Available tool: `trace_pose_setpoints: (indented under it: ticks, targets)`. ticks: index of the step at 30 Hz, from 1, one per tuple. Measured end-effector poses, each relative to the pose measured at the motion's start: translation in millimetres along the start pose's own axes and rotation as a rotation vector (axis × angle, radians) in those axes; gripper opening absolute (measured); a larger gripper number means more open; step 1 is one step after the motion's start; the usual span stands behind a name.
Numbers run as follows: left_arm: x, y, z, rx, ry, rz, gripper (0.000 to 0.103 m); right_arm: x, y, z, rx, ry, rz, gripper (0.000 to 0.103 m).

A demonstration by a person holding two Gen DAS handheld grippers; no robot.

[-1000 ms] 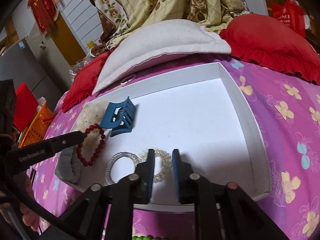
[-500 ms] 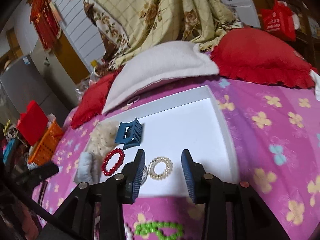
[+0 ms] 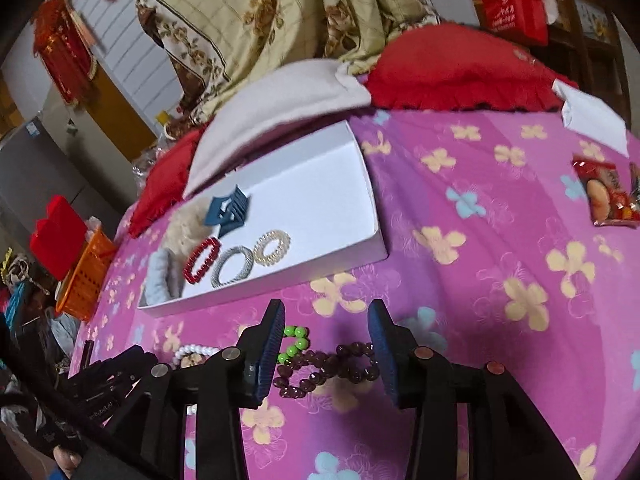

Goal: Organize jewelry
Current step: 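Grasp the white bead bracelet with the left tool while the right tool grasps the green bead bracelet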

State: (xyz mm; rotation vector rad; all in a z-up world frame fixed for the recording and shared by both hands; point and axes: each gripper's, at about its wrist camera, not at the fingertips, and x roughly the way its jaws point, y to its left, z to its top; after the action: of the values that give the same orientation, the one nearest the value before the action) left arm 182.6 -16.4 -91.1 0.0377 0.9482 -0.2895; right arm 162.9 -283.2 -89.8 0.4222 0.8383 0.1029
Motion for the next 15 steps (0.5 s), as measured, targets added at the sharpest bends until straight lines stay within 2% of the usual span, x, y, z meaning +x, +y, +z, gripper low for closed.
trace_pose_setpoints:
  ticks: [5,7,12,15]
  targets:
    - [17.0,3.2,-5.1,0.003,0.041,-0.020,0.044,21.2,19.8,-6.1,-0.122,0.043,-0.001,0.041]
    - [17.8,2.2,-5.5,0.009,0.033,-0.017,0.044,32.0,26.3,-5.8,-0.158,0.058,-0.003,0.041]
    - [17.1,-2.4,-7.1,0.056,0.034,-0.007,0.044,56.9,41.4,-11.6,-0.260,0.102,-0.061,0.041]
    - [17.5,-2.2,-7.1,0.069,0.027,0.013,0.035,56.8,50.8,-17.9,-0.318,0.111,-0.069,0.041]
